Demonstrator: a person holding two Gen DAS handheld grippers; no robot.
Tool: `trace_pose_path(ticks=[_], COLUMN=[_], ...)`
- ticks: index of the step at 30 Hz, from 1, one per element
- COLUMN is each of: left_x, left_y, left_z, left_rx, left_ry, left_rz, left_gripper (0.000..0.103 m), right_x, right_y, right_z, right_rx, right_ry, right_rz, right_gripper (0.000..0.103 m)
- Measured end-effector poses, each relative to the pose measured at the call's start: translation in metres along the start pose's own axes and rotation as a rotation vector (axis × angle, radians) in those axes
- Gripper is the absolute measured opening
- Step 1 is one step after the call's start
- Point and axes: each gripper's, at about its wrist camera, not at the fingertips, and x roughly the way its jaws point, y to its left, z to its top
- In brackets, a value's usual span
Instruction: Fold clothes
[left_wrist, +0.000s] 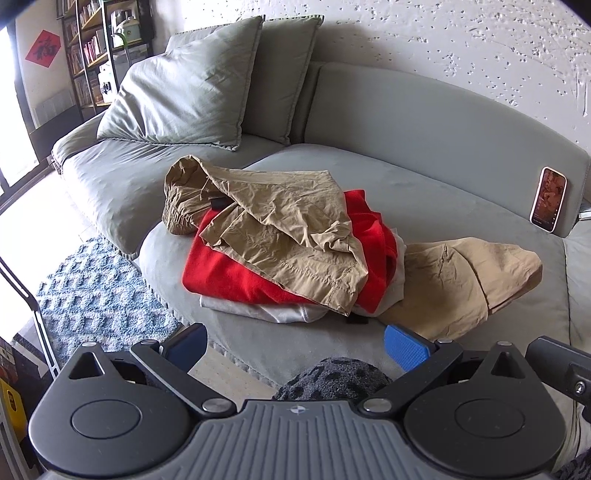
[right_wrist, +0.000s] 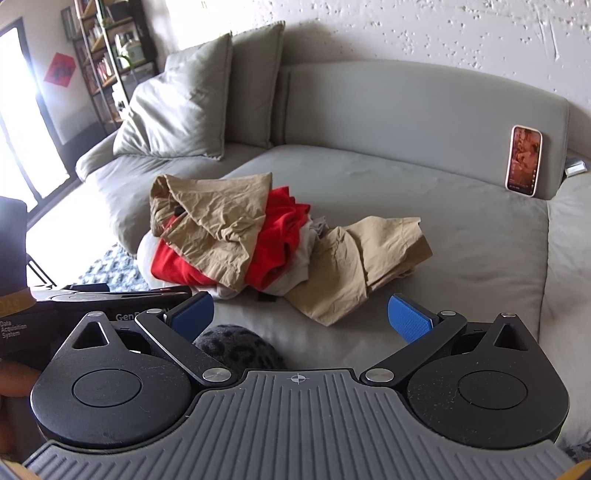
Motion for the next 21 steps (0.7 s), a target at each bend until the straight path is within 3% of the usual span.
trace_pose_path(ticks=[21], left_x=[0.0005], left_y=[0.0038], left_z=[0.0001], left_rx=[-0.017], left_ry=[-0.001], left_rz=[0.006], left_gripper=[0.102], right_x=[0.0013], right_y=[-0.0003], right_z=[-0.0005], right_rx=[0.002], right_ry=[0.013], right_rz=[-0.011], right_gripper=[0.103])
